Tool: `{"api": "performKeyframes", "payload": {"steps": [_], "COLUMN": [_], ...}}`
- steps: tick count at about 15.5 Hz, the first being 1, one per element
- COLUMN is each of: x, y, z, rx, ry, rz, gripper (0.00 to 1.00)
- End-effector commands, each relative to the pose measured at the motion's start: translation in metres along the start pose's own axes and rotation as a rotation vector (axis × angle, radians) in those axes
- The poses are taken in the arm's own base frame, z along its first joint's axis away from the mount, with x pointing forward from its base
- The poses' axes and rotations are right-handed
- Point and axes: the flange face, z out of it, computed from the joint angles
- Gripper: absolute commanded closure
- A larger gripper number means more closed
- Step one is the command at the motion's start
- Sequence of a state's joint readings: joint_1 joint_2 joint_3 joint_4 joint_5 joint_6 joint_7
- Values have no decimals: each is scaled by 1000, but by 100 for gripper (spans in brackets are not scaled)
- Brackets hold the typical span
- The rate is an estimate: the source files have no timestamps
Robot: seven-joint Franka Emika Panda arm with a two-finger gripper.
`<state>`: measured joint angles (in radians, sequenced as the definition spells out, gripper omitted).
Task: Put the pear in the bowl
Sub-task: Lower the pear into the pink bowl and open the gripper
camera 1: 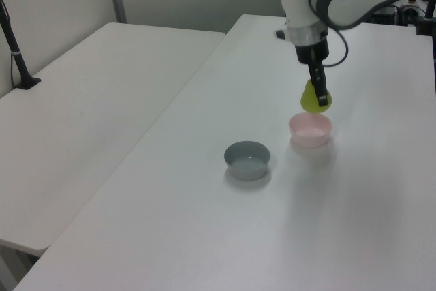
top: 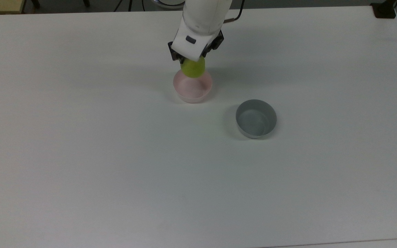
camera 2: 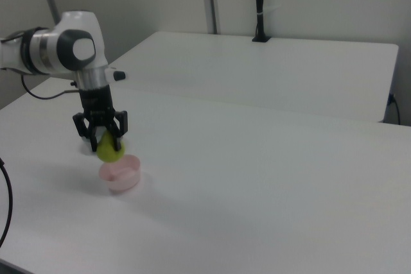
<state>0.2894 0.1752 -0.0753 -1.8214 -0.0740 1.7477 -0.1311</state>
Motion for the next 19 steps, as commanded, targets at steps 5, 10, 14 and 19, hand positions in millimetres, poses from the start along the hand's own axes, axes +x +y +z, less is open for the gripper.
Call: {"api": "performKeyframes", "payload": {"steps": [5,10,14,19], "x": [21,23,22,2], "y": [-3,6,6,26], "z": [53,59,52,-17], "rx": [-4,-1,-1,5], "ry": [-9,-18,-5,114], "rz": [17,29,37,179], "gripper": [79,0,0,0]}}
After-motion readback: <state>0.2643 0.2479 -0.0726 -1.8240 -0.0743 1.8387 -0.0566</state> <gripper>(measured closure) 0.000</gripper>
